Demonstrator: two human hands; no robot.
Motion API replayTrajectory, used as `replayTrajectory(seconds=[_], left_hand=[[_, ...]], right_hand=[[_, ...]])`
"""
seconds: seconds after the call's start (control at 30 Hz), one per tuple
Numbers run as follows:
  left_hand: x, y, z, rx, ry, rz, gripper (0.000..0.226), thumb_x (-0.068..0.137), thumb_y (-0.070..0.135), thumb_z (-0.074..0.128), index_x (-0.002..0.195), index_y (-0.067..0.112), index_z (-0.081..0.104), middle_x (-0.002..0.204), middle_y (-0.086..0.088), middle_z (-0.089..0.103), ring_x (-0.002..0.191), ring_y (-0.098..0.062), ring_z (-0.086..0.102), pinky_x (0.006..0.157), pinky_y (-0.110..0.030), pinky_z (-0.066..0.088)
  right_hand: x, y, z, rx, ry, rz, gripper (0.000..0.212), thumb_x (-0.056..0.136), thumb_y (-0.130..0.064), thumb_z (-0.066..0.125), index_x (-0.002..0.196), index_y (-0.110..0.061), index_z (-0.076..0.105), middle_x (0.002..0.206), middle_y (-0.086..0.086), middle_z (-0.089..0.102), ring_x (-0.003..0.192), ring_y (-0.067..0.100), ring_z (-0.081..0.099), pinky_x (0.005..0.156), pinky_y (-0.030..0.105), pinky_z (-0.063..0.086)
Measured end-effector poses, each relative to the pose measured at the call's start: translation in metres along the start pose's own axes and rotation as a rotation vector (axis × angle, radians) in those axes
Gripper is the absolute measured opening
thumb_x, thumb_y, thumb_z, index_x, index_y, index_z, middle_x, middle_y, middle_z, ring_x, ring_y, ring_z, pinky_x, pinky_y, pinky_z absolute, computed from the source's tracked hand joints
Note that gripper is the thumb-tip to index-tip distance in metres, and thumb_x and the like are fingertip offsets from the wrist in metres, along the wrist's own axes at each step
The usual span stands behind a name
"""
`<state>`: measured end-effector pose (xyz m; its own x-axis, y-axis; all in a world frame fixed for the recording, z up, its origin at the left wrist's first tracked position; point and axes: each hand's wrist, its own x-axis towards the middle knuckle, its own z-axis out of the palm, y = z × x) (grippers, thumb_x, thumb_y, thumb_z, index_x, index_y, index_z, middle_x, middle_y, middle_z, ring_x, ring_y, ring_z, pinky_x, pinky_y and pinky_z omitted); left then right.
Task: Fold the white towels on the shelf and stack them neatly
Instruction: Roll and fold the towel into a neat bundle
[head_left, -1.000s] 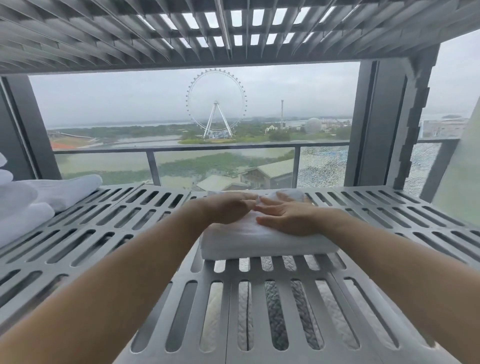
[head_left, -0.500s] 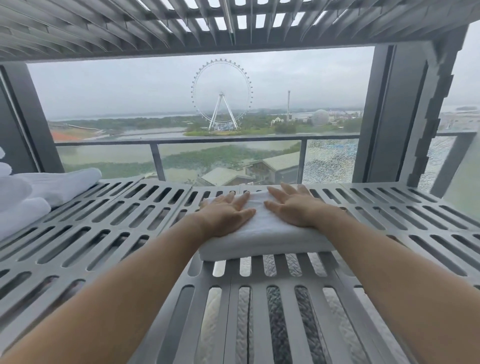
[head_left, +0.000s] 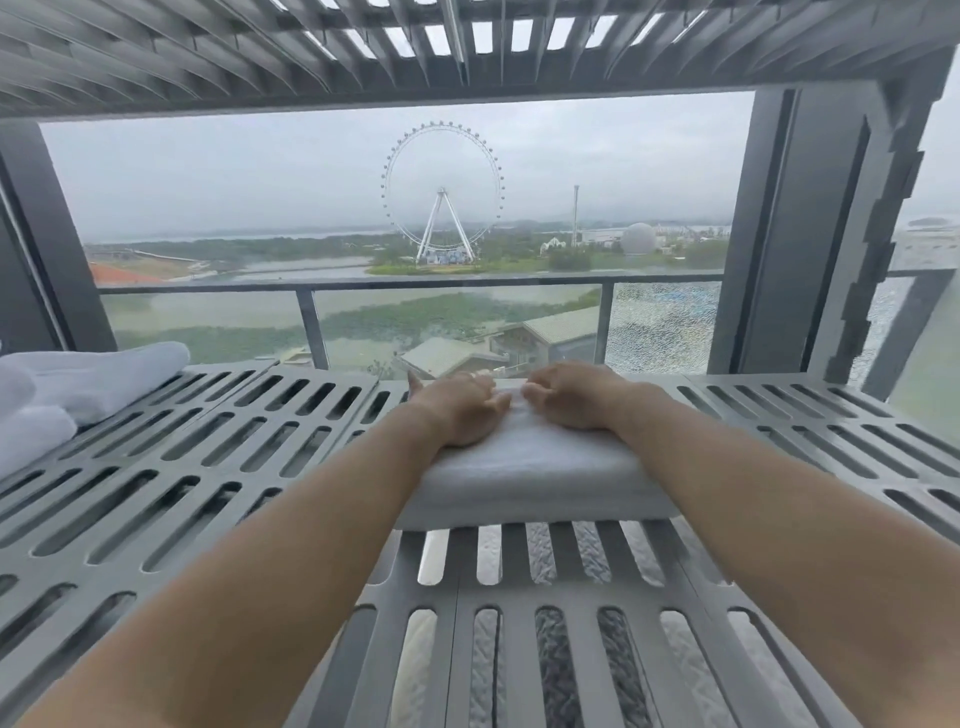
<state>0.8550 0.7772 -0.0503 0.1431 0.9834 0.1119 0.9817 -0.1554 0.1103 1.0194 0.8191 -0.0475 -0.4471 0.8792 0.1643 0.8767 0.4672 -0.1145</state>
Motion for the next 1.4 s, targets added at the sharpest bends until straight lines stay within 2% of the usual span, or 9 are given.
replayTrajectory(seconds=[0.07,0.17,0.33,0.57,0.7,0.87,1.03,1.3,1.4], left_hand=[[0.008,-0.008,-0.002,0.054,0.047,0.056,0.052,0.093,0.053,0.027,0.125,0.018,0.048,0.139,-0.007,0.046,0.128,-0.025,0.04,0.106,-0.054,0.022],[0.013,-0.017,-0.004,0.108,0.212,0.155,0.049,0.091,0.056,0.031,0.11,0.017,0.054,0.118,-0.009,0.06,0.108,-0.027,0.054,0.082,-0.036,0.042],[0.016,-0.027,-0.008,0.165,0.316,0.208,0.052,0.086,0.066,0.029,0.068,0.02,0.048,0.073,0.0,0.058,0.069,-0.019,0.052,0.057,-0.03,0.033],[0.02,-0.03,-0.033,-0.111,0.136,0.184,0.058,0.081,0.068,0.045,0.052,0.017,0.043,0.051,0.004,0.044,0.047,-0.012,0.042,0.05,-0.027,0.028],[0.022,-0.031,-0.04,-0.125,0.018,0.134,0.061,0.076,0.069,0.052,0.047,0.019,0.032,0.041,0.01,0.029,0.035,-0.006,0.028,0.041,-0.024,0.021],[0.02,-0.036,-0.04,-0.116,-0.112,0.058,0.064,0.068,0.08,0.039,0.048,0.02,0.029,0.033,0.012,0.028,0.033,-0.005,0.028,0.045,-0.024,0.024],[0.018,-0.038,-0.03,-0.105,-0.164,0.012,0.071,0.061,0.086,0.033,0.052,0.02,0.057,0.04,0.016,0.053,0.042,0.002,0.051,0.055,-0.025,0.039],[0.016,-0.041,-0.024,-0.096,-0.083,0.07,0.058,0.076,0.074,0.04,0.058,0.02,0.051,0.052,0.007,0.049,0.052,-0.009,0.046,0.053,-0.026,0.034],[0.012,-0.036,-0.027,0.009,-0.09,0.068,0.057,0.081,0.071,0.038,0.071,0.018,0.055,0.069,0.003,0.058,0.065,-0.013,0.052,0.058,-0.027,0.036]], right_hand=[[0.008,0.005,0.001,-0.046,0.039,-0.038,0.039,0.093,-0.047,0.029,0.104,-0.022,0.057,0.125,0.007,0.056,0.116,0.023,0.049,0.079,0.031,0.031],[0.011,0.01,0.003,-0.028,0.138,-0.113,0.034,0.093,-0.049,0.027,0.089,-0.025,0.052,0.115,0.01,0.06,0.107,0.024,0.053,0.075,0.03,0.032],[0.014,0.013,0.004,0.016,0.223,-0.164,0.046,0.094,-0.049,0.028,0.088,-0.015,0.058,0.096,0.009,0.063,0.085,0.021,0.053,0.066,0.03,0.03],[0.038,0.021,-0.011,0.203,0.034,-0.178,0.062,0.087,-0.064,0.032,0.048,-0.019,0.049,0.044,-0.006,0.046,0.041,0.001,0.043,0.044,0.017,0.031],[0.046,0.024,-0.009,0.259,-0.058,-0.179,0.071,0.074,-0.078,0.029,0.051,-0.018,0.059,0.04,-0.009,0.051,0.036,0.0,0.046,0.039,0.013,0.033],[0.043,0.021,-0.005,0.254,-0.041,-0.245,0.064,0.085,-0.069,0.027,0.042,-0.03,0.055,0.035,-0.014,0.047,0.032,-0.001,0.043,0.036,0.011,0.03],[0.035,0.019,-0.004,0.229,-0.023,-0.206,0.069,0.086,-0.067,0.029,0.041,-0.016,0.036,0.032,-0.009,0.04,0.029,0.004,0.034,0.034,0.016,0.026],[0.028,0.014,-0.002,0.167,0.102,-0.28,0.053,0.093,-0.052,0.033,0.053,-0.018,0.036,0.049,-0.005,0.04,0.045,0.011,0.037,0.048,0.029,0.026],[0.018,0.015,-0.007,0.15,0.193,-0.304,0.04,0.095,-0.047,0.033,0.068,-0.021,0.048,0.069,-0.002,0.054,0.068,0.018,0.052,0.059,0.031,0.036]])
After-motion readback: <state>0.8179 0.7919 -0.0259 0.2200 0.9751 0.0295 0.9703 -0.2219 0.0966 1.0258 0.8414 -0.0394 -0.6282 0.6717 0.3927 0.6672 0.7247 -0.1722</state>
